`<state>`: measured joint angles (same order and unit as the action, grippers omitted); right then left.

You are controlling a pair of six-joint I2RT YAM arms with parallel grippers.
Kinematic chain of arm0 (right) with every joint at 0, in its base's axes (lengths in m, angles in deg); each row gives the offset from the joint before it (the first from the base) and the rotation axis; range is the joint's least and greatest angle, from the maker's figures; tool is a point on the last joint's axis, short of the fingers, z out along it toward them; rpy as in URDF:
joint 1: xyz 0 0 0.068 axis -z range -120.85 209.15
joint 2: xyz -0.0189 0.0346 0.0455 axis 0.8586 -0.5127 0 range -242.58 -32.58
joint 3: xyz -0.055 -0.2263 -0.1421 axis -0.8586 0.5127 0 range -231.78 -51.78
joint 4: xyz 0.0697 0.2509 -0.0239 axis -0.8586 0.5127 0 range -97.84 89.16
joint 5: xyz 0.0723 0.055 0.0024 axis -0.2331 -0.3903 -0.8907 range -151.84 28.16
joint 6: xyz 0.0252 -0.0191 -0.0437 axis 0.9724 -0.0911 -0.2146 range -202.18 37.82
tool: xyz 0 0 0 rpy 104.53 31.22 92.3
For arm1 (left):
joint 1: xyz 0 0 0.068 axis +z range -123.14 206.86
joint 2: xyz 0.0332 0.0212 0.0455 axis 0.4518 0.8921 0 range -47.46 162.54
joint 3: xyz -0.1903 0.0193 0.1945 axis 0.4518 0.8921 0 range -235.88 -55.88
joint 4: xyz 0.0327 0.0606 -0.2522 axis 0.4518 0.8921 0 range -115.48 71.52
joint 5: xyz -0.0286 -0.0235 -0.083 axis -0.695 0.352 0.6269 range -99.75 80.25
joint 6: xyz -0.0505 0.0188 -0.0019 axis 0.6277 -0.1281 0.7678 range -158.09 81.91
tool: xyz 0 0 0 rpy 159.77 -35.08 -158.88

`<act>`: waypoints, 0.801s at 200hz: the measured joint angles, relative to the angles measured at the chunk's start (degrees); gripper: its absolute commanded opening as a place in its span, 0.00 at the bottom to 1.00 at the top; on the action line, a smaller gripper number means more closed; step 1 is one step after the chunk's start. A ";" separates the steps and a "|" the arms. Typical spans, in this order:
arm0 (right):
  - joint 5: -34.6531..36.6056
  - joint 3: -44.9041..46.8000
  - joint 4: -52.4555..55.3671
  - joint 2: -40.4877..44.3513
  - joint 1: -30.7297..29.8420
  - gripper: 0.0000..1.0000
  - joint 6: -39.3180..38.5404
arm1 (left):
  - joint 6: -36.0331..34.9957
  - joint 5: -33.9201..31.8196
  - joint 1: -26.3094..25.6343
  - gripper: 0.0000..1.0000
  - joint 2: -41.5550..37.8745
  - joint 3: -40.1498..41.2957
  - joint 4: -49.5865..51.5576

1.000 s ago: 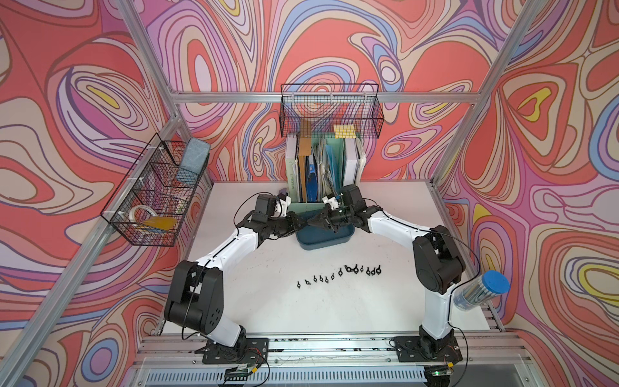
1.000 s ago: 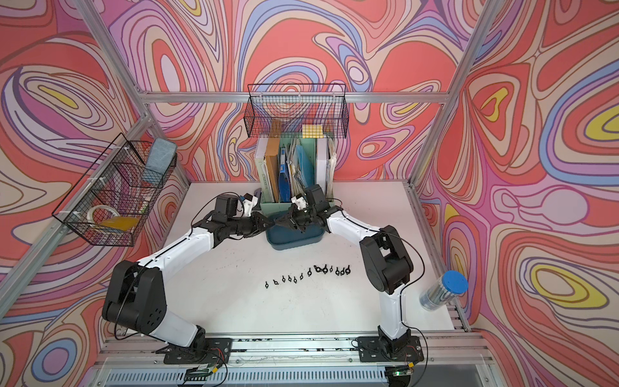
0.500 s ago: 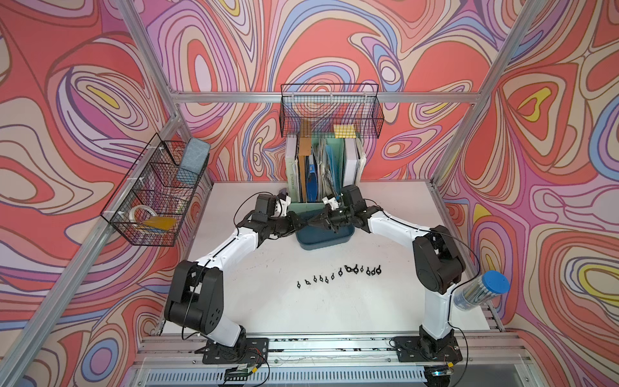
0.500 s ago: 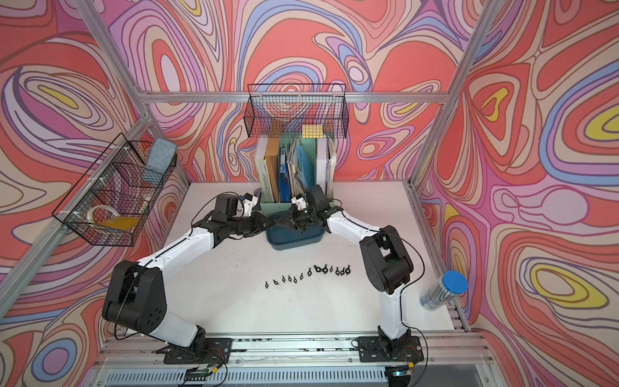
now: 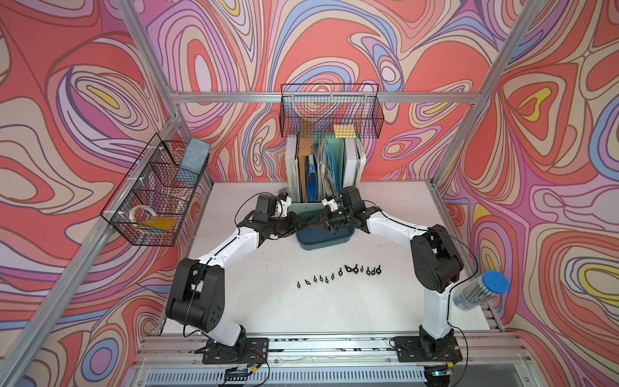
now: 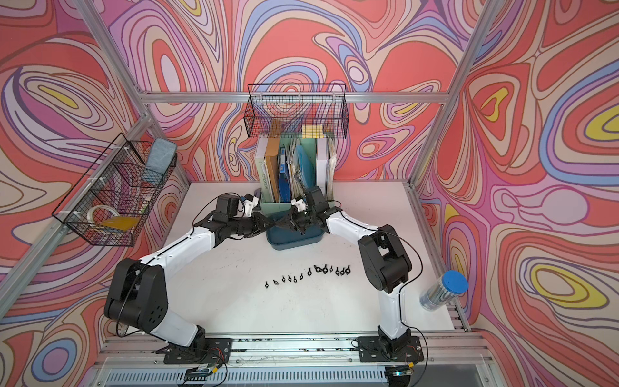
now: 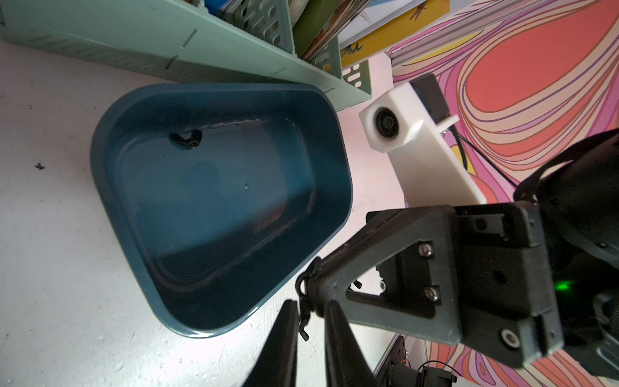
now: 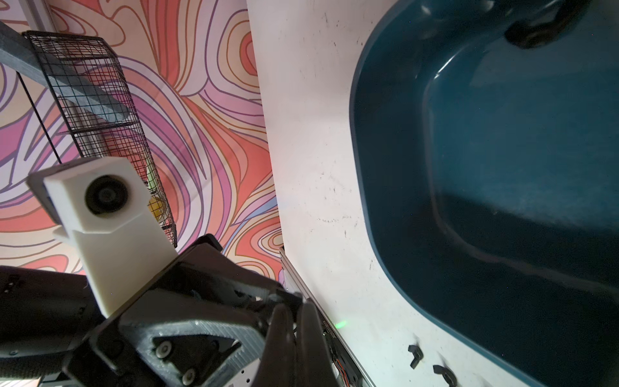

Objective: Take out the wing nut from the storage box
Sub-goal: Pick up the wing nut from the storage box.

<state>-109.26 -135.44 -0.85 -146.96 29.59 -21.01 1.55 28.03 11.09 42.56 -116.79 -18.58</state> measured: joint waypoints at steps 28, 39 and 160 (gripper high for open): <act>-0.07 0.00 -0.07 -0.11 -0.04 0.00 0.00 | -0.02 -0.02 0.00 0.19 0.04 0.00 -0.07; -0.13 0.00 -0.09 -0.15 -0.04 0.00 0.00 | -0.02 -0.04 0.00 0.17 0.04 0.00 -0.04; 0.02 0.00 -0.11 -0.17 0.02 0.10 0.79 | -0.55 -0.55 0.04 0.01 0.15 0.00 0.07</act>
<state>-109.23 -135.44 -0.96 -147.14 29.61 -20.22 1.00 27.49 11.13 42.71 -116.79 -18.52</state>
